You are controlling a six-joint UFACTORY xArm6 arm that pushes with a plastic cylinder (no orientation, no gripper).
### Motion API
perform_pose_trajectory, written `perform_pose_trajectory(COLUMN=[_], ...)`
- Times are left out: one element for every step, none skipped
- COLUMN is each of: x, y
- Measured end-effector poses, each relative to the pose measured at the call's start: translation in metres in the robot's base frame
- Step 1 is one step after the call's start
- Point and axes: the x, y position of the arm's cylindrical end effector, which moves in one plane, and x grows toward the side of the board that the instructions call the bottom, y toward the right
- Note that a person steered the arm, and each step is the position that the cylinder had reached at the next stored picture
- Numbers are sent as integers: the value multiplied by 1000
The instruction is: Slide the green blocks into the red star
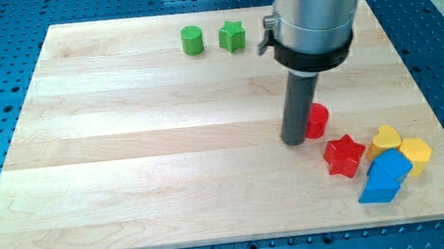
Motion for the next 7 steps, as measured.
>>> perform_pose_trajectory(x=[-39,-27,-12,-53,-95,-154,-214], y=[-27,32,53,26,-92,-213,-226])
